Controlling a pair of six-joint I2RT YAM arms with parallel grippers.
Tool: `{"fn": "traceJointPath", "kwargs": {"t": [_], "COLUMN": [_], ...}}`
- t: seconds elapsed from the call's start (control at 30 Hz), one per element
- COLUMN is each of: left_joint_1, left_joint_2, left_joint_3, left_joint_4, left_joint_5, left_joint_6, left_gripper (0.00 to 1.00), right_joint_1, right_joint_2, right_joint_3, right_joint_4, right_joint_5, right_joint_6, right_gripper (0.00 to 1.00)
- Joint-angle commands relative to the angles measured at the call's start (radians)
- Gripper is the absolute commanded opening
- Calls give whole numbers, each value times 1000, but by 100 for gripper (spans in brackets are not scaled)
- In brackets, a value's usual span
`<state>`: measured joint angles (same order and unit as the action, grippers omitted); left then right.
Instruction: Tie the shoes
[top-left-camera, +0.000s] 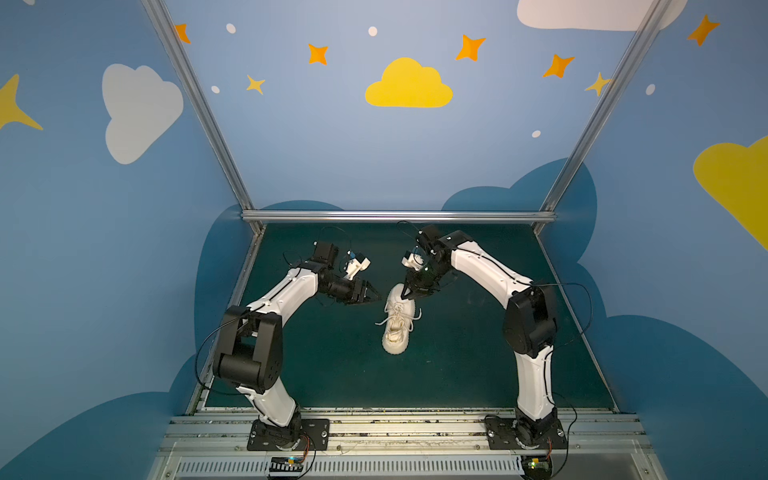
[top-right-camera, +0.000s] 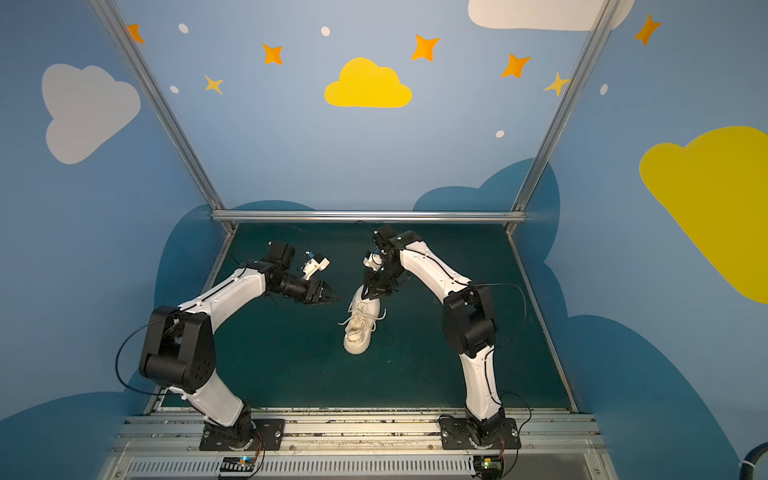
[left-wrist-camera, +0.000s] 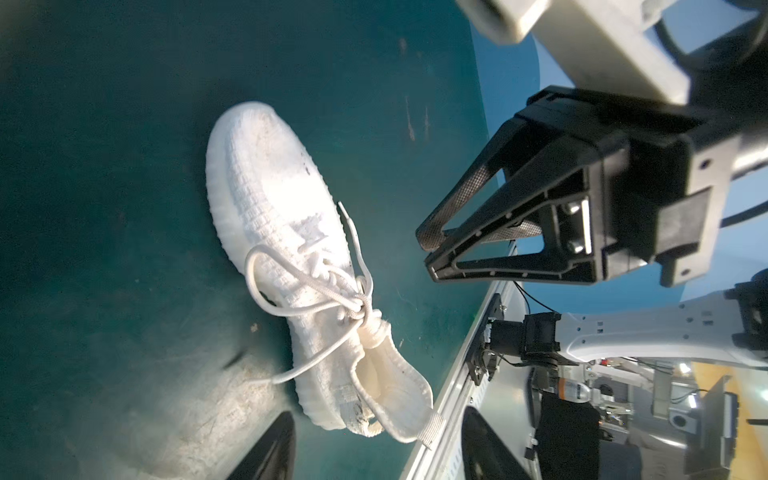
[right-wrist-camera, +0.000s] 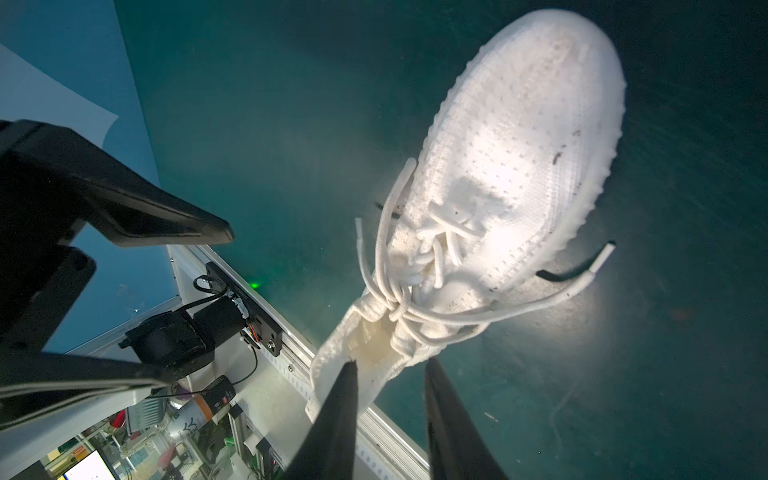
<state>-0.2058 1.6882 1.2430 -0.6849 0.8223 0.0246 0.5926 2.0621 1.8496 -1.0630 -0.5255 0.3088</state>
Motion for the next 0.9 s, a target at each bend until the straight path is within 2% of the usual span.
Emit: {"fn": "traceJointPath", "kwargs": {"t": [0.0, 0.1, 0.27, 0.43, 0.57, 0.67, 0.8, 0.87], "left_joint_1": [8, 8, -27, -80, -107, -109, -117, -127], "left_joint_2": [18, 31, 69, 156, 217, 266, 316, 322], "left_joint_3": [67, 100, 133, 215, 265, 310, 364, 362], "left_joint_4": [-223, -273, -218, -217, -260, -271, -301, -294], "left_joint_5": [-60, -58, -15, -69, -102, -101, -119, -169], "left_joint_6": [294, 453, 654, 812, 1002, 1071, 1139, 1181], "left_gripper": [65, 66, 66, 65, 63, 44, 52, 51], "right_joint_1": [-5, -13, -31, -53, -88, -110, -124, -128], "right_joint_2": [-46, -73, -138, -227, -295, -333, -360, -368], "right_joint_3": [-37, -76, -168, -286, -367, -409, -430, -439], "right_joint_4": [-2, 3, 17, 15, 1, -8, -38, -43], "right_joint_5": [-1, 13, 28, 53, 68, 77, 93, 99], "right_joint_6": [-10, -14, -19, -28, -43, -54, -72, -79], "right_gripper": [28, 27, 27, 26, 25, 25, 25, 24]}}
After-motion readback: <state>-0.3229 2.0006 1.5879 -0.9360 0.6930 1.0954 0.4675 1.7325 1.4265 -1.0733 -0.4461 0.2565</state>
